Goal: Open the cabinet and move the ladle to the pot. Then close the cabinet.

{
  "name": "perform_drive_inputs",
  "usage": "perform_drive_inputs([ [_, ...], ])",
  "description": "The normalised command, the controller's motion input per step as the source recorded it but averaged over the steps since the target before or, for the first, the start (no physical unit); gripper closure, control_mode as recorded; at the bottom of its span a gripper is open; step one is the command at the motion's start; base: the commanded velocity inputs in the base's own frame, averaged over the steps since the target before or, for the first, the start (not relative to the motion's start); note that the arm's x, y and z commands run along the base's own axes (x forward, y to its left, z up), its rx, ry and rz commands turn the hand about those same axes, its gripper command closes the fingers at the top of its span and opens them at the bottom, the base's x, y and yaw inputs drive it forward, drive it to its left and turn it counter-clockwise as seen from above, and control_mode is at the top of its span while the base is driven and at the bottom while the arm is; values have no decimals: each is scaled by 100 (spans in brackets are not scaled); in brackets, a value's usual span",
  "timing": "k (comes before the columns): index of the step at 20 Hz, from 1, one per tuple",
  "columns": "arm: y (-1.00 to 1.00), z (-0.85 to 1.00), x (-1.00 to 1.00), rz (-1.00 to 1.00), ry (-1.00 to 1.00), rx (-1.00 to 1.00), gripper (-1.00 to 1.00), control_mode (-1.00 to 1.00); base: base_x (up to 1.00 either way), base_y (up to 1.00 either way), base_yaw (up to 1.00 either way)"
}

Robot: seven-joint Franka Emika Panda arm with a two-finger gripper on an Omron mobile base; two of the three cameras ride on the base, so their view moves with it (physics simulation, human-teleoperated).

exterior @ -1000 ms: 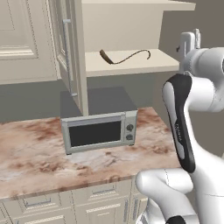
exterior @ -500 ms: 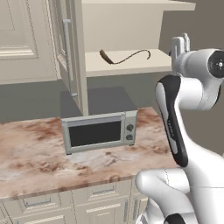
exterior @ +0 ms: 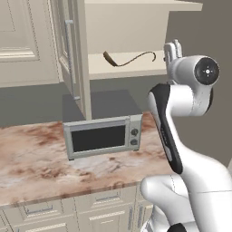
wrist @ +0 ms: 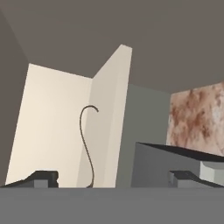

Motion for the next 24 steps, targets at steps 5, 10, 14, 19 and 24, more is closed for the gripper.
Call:
perform_drive_inputs([
  [5, 18, -13, 19, 0, 0, -8, -100, -100, 0, 0, 0],
  [10, 11, -6, 18, 0, 0, -6, -100, -100, 0, 0, 0],
  [14, 0, 2, 4, 0, -10, -6, -100, -100, 0, 0, 0],
  [19, 0, 29, 0, 0, -29, -14, -100, -100, 0, 0, 0],
  [24, 0, 34, 3, 0, -19, -7, -100, -100, 0, 0, 0],
])
